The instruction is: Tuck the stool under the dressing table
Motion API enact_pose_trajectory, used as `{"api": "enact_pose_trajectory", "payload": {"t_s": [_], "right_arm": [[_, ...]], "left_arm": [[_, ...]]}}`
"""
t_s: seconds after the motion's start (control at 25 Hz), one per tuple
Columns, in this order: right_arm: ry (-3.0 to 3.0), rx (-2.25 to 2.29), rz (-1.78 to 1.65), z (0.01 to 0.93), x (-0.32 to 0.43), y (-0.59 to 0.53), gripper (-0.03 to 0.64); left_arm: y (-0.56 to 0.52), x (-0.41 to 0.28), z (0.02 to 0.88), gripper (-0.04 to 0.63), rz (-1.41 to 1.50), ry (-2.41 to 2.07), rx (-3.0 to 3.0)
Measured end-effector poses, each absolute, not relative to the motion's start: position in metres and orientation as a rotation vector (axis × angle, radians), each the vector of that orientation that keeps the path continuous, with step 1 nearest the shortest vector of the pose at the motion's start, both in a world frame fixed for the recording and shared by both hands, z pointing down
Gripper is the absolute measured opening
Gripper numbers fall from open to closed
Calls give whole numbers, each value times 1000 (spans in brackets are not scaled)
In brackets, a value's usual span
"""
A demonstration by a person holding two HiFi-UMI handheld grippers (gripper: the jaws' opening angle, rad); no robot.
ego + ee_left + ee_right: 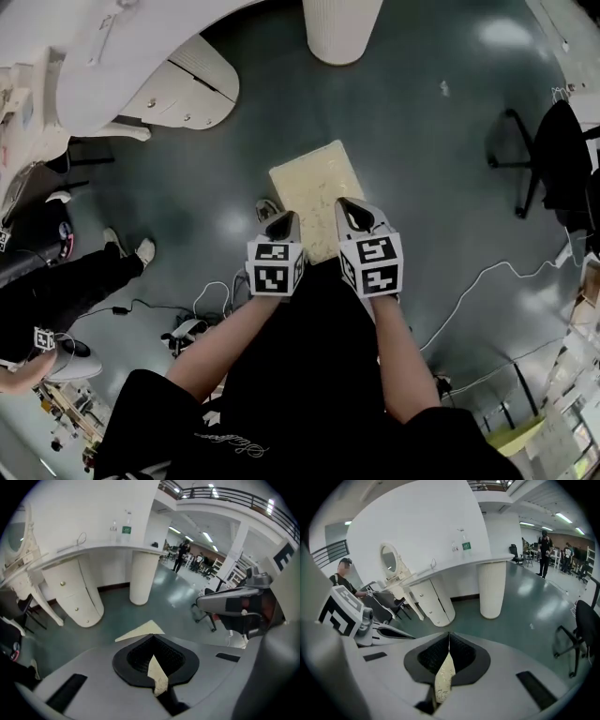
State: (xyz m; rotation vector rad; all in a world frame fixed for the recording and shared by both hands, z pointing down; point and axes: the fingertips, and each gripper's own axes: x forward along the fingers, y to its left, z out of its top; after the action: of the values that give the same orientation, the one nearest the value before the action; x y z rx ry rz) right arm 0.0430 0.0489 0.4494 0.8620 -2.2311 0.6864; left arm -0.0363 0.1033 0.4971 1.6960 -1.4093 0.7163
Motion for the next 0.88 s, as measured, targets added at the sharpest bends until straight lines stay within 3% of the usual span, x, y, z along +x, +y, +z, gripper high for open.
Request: {"api": "enact_pose_trajectory", "payload": {"t_s": [0.2, 0.24, 0.28, 0.32, 0.36, 0.64, 0.76, 0.88], "right_arm": [[-2166, 748, 709, 514, 23, 68, 8], [-2155, 720, 727, 528, 22, 70, 23], [-2140, 696, 743, 542, 23, 71, 100], [-2124, 673, 755, 556, 25, 71, 153], [-2108, 652, 763, 569, 28, 71, 165], [-1963, 535, 813, 663, 63, 68, 212], [-1902, 523, 890, 701, 78, 64, 234], [-1865, 488, 934, 731, 88, 61, 258]], "left_arm": [[123, -58, 569, 6, 693, -1383, 1507], [126, -62, 583, 6, 690, -1377, 1468], [128, -65, 597, 12, 685, -1366, 1432], [132, -66, 611, 62, 680, -1347, 1398], [136, -66, 625, 102, 674, -1326, 1364], [159, -63, 712, 228, 642, -1223, 1196], [162, -53, 738, 343, 609, -1176, 1147], [166, -48, 761, 401, 587, -1151, 1092]]}}
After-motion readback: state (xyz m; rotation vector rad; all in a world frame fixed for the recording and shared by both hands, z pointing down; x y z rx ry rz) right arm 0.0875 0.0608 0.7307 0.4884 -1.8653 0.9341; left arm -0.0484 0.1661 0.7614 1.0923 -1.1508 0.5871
